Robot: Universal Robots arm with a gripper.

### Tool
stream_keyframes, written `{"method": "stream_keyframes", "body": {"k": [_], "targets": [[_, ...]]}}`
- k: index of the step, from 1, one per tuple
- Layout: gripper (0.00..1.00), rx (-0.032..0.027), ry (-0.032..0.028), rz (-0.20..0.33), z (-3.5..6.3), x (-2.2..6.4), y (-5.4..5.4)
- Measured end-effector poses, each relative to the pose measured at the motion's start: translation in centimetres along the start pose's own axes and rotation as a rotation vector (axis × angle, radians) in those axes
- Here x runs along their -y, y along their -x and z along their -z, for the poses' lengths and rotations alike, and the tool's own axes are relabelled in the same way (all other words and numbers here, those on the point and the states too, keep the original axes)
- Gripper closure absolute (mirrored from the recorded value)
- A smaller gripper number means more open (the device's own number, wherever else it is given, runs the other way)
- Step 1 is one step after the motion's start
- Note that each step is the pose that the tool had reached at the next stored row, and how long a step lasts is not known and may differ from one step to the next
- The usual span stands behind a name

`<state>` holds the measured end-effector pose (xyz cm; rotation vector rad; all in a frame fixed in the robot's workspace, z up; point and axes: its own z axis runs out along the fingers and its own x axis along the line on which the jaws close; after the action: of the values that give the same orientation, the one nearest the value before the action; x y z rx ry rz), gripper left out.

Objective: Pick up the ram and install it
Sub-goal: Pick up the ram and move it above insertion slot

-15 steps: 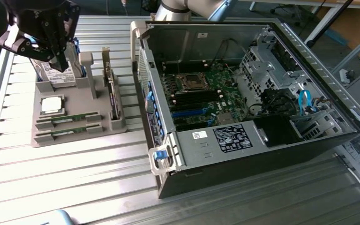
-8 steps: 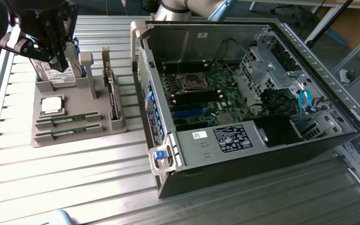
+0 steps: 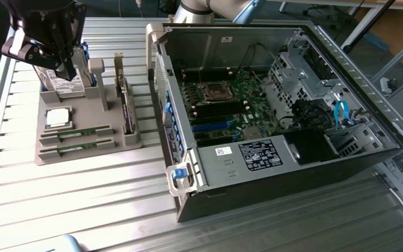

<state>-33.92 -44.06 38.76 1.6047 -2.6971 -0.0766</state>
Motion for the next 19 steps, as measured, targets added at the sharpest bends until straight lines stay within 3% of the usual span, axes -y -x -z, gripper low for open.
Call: {"method": "stream_keyframes", "body": {"k": [19], "targets": [[0.89,-0.0054,0.0014,0.095,0.0,0.0,0.0]]}}
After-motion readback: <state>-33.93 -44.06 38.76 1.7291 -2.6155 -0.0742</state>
